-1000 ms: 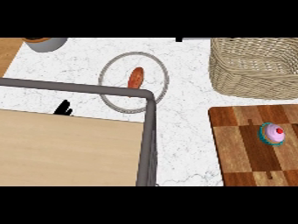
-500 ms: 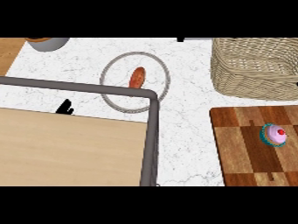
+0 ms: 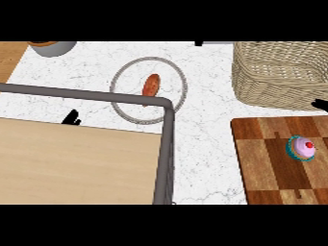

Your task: Pick the cupcake from the cutting board and place it in the basket

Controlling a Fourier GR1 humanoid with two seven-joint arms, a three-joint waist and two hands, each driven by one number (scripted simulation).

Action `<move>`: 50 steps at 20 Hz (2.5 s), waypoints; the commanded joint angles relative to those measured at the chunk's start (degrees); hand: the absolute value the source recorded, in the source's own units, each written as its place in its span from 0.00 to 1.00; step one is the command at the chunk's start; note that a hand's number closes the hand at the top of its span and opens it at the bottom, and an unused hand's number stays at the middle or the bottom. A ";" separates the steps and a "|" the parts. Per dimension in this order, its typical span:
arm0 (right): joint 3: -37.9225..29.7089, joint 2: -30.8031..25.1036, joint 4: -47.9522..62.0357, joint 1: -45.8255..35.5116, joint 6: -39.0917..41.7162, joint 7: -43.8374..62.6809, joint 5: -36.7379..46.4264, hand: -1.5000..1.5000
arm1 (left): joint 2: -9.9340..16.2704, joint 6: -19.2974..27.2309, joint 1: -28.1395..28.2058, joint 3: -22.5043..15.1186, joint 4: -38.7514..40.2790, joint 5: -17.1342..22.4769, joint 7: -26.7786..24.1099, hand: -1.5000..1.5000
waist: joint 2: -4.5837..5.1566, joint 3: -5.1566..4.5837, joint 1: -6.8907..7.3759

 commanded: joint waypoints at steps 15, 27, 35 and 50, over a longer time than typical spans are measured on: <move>5.27 6.36 10.13 -2.08 -4.24 -3.83 10.83 0.00 | -0.29 -0.32 6.54 -1.49 5.28 -3.33 1.30 0.50 | 0.96 -0.87 1.45; 7.38 11.01 14.05 -1.74 -6.81 -3.94 15.22 0.00 | 0.11 -1.73 6.81 0.14 6.42 -4.02 0.98 0.50 | 0.86 -0.89 0.73; 7.04 12.55 17.14 -3.76 -7.71 -5.95 17.00 0.00 | -1.42 -0.69 6.43 0.05 5.03 -4.66 2.68 0.50 | 0.77 -0.87 0.64; 14.81 26.32 15.58 -7.80 -14.16 6.37 28.95 1.00 | -1.24 -2.69 4.90 1.11 5.94 -4.96 3.78 0.50 | 0.94 -1.04 1.57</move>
